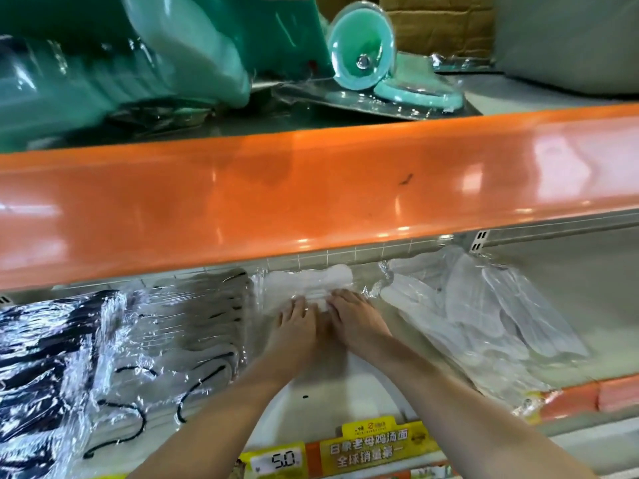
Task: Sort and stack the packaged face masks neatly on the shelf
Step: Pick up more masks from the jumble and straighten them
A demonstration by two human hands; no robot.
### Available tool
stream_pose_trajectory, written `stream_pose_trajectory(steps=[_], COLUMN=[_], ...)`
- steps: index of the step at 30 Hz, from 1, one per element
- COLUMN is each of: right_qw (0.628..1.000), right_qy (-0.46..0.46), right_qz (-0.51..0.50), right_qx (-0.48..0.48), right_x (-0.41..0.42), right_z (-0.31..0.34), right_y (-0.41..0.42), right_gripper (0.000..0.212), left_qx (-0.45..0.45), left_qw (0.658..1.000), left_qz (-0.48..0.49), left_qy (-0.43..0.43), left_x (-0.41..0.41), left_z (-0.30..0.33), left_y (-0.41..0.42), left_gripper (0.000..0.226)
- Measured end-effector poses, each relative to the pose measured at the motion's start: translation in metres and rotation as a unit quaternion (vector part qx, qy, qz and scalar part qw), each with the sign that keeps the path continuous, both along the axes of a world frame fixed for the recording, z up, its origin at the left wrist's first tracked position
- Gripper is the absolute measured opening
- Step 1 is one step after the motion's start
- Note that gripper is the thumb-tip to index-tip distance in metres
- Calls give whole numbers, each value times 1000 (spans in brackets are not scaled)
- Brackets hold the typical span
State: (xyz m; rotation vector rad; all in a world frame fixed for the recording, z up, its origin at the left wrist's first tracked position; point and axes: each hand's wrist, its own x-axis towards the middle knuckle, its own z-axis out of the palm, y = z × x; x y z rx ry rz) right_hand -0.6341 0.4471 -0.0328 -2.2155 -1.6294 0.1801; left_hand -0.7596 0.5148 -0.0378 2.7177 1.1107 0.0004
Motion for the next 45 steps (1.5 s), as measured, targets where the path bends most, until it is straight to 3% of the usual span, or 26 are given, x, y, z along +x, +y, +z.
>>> stream_pose_trajectory(steps=[5, 9, 12, 16, 27, 33, 37, 40, 43, 45], right_qw=[1000, 998, 997, 996, 992, 993, 994, 994, 984, 972], right_qy=[27, 25, -1, -19, -15, -65, -33, 52, 174, 231], right_qz=[3, -32, -58, -83, -85, -85, -107, -90, -35, -11], right_qx=[14, 54, 43, -5, -95, -47, -18, -16, 26, 51], right_x=[11, 24, 42, 70, 102, 104, 107, 114, 112, 108], right_z=[10, 19, 24, 25, 21, 17, 24, 30, 39, 47], right_y=[-14, -40, -61, -84, -114, -107, -104, -99, -95, -97], right_gripper=[36, 50, 38, 40, 47, 27, 17, 21, 34, 38], left_qx=[31, 32, -2, -53, -146, -186, -247, -299, -405, -431], left_qw=[999, 994, 985, 978, 944, 877, 851, 846, 763, 738], left_qz=[-1, -51, -80, -86, 5, 101, 198, 196, 192, 185], left_qy=[-12, -90, -154, -180, -296, -430, -419, -396, -466, -485], left_x=[8, 31, 56, 88, 129, 138, 142, 144, 143, 140], left_z=[-2, -2, 6, 14, 16, 19, 23, 20, 25, 30], left_y=[-11, -28, -47, -72, -109, -121, -124, -121, -117, -113], left_gripper=[50, 84, 72, 43, 43, 48, 43, 29, 35, 36])
